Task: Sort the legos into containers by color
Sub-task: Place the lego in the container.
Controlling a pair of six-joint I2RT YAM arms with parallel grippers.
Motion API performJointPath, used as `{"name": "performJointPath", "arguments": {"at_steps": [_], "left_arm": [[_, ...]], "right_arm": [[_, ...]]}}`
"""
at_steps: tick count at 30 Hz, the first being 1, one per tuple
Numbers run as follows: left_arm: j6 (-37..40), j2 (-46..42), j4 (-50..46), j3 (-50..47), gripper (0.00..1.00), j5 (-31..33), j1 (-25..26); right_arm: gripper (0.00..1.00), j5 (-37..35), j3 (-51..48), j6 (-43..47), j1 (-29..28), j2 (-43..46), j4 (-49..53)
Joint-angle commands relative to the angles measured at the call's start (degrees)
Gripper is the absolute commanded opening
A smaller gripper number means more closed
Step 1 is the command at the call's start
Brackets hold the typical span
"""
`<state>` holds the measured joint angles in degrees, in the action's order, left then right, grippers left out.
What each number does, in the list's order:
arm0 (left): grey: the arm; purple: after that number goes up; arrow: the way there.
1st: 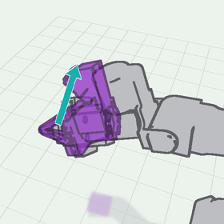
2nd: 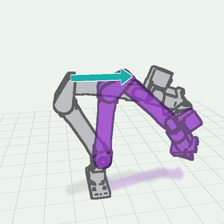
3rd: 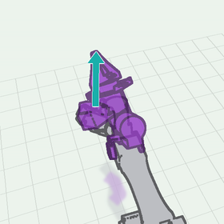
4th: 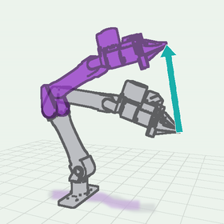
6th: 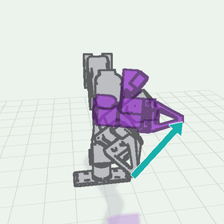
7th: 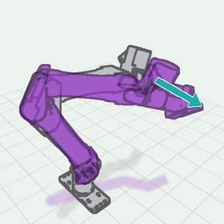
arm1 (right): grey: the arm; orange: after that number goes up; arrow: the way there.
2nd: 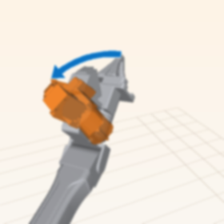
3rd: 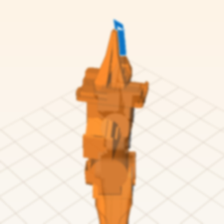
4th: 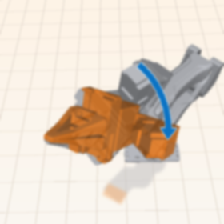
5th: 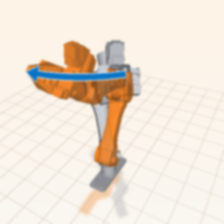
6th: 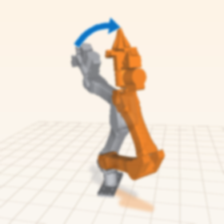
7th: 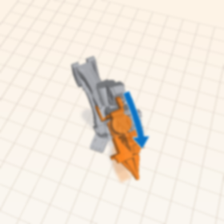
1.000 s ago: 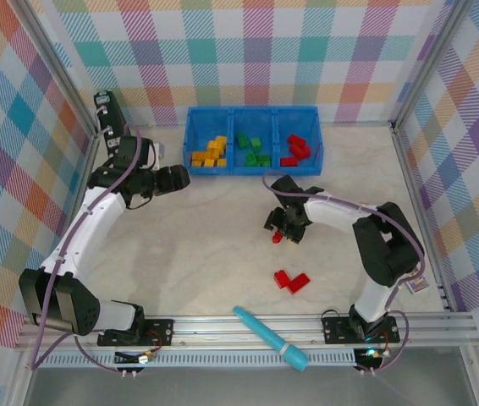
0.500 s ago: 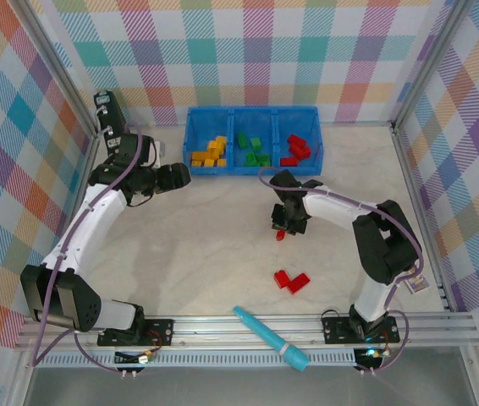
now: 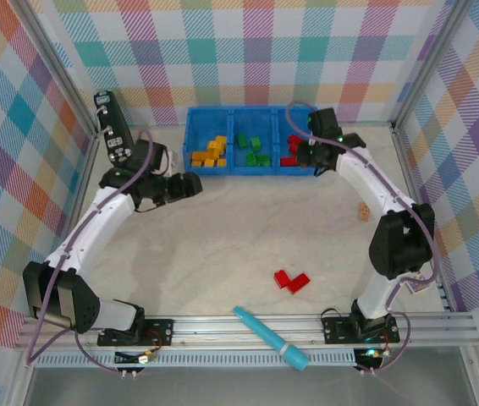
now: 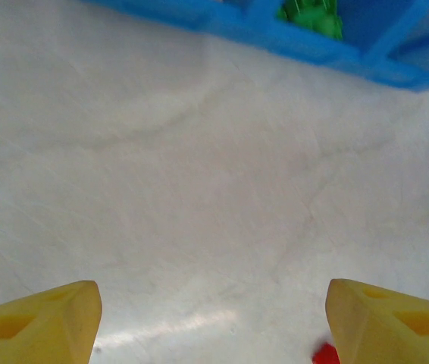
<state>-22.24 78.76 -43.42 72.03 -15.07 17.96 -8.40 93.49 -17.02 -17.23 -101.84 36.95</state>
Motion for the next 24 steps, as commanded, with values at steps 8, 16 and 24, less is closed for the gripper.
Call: {"name": "performJointPath", "arguments": {"at_steps": [8, 16, 24], "left_arm": [[-15.72, 6.4, 1.14, -1.98, 0.77, -1.81, 15.08], [-17.17, 9.38, -0.18, 1.78, 0.77, 0.39, 17.81], [-15.65, 10.76, 0.44, 4.23, 0.77, 2.18, 17.9]], "right_arm": [[0.22, 0.78, 14.52, 14.08, 1.57, -20.52, -12.67], [0.38, 1.01, 20.26, 15.79, 1.78, -27.64, -12.48], [0.55, 4.06, 11.16, 15.3, 1.68, -16.38, -13.86]]}}
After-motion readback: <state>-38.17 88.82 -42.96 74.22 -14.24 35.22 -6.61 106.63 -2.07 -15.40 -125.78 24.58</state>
